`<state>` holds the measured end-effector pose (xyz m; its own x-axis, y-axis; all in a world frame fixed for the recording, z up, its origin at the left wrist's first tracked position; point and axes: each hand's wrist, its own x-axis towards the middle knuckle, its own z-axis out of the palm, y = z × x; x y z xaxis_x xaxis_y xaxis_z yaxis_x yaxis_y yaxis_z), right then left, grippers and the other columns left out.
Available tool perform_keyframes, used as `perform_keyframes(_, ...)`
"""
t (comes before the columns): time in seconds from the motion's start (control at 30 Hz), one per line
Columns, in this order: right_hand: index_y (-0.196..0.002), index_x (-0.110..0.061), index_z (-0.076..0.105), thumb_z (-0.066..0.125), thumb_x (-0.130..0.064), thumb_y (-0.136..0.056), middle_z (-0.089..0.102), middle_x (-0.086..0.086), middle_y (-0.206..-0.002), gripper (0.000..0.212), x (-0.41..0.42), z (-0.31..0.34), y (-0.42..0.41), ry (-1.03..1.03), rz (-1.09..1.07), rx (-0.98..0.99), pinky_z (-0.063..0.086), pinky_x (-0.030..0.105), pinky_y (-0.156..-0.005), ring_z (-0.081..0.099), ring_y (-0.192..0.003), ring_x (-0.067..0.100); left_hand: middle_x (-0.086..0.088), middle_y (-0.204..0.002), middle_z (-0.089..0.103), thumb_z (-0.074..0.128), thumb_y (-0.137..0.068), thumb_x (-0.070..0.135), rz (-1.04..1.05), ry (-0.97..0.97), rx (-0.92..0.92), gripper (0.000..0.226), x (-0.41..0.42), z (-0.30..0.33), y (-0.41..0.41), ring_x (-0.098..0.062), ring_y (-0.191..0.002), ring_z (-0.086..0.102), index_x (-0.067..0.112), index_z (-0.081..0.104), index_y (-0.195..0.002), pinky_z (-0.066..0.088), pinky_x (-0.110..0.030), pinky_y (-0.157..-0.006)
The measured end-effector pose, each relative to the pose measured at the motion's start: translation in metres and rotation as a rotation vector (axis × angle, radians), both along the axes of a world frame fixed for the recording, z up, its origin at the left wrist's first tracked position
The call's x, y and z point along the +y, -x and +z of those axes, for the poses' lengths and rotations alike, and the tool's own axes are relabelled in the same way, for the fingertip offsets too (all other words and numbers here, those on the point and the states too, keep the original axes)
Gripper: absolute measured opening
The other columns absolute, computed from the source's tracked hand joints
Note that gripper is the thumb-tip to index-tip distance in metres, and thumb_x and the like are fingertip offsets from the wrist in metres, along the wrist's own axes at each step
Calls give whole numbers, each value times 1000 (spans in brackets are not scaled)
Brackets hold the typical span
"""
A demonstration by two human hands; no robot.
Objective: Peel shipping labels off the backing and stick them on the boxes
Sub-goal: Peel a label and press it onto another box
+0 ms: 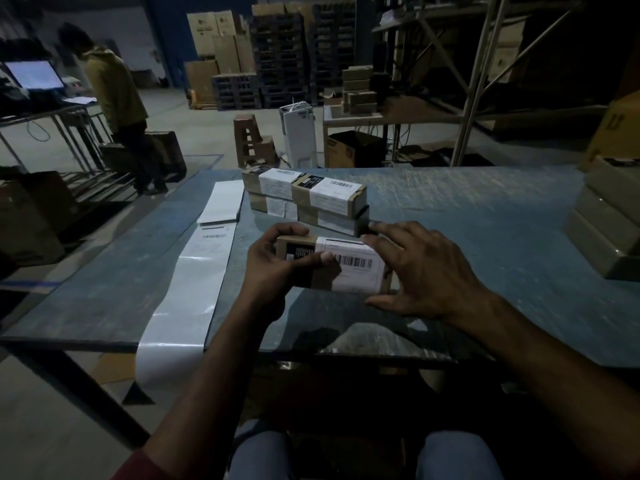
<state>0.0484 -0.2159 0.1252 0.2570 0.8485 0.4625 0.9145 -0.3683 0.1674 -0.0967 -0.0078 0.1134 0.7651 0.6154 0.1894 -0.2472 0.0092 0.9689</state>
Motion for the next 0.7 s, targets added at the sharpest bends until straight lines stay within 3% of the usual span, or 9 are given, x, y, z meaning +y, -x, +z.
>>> perform_keyframes(0.07, -151, -19, 50, 80, -73, -63, 49, 8, -157, 107, 1, -2, -1, -25, -25, -3, 55, 48, -93, 53, -133, 31, -24, -109, 73, 88, -73, -1, 9, 76, 63, 48, 7, -3, 1, -43, -101, 74, 8, 64, -113, 63, -60, -77)
perform_keyframes(0.2, -145, -15, 56, 88, -50, -67, 62, 6, -141, 91, 13, -5, -9, -114, 139, 96, 60, 47, -89, 59, -122, 29, -18, -104, 76, 92, -73, 13, 61, 131, 150, 48, 23, -4, -4, -42, -101, 74, 15, 66, -113, 59, -66, -83)
perform_keyframes(0.33, -139, -18, 64, 74, -59, -69, 67, -1, -132, 82, 34, 9, -22, -178, 167, 185, 62, 42, -83, 65, -111, 20, -15, -110, 76, 92, -74, 23, 52, 176, 177, 57, 43, 4, -21, -38, -101, 75, 20, 65, -123, 60, -65, -81)
perform_keyframes(0.43, -136, -15, 68, 80, -62, -67, 69, 0, -133, 84, 52, 27, -45, -283, 207, 390, 62, 35, -91, 67, -114, 13, -9, -122, 69, 79, -88, 41, 123, 359, 46, 48, 60, 15, -38, -33, -105, 70, 28, 60, -130, 62, -60, -79)
perform_keyframes(0.5, -137, -17, 69, 92, -54, -65, 70, -1, -134, 84, 66, 38, -64, -386, 161, 507, 63, 35, -91, 67, -117, 9, -6, -120, 65, 64, -96, 54, 194, 449, -55, 31, 67, 16, -50, -29, -107, 66, 35, 61, -120, 61, -60, -83)
perform_keyframes(0.6, -136, -20, 70, 98, -40, -66, 72, -3, -131, 78, 91, 53, -88, -509, 22, 597, 63, 34, -90, 69, -111, 6, -8, -123, 61, 54, -101, 57, 283, 412, 1, 38, 70, -5, -67, -28, -106, 65, 31, 53, -129, 60, -54, -82)
perform_keyframes(0.7, -133, -17, 72, 97, -41, -69, 74, 0, -126, 73, 120, 60, -108, -554, -94, 684, 61, 42, -92, 71, -105, 12, -16, -115, 64, 60, -101, 50, 341, 356, 75, 43, 65, -40, -79, -29, -83, 67, 23, 50, -133, 59, -49, -72)
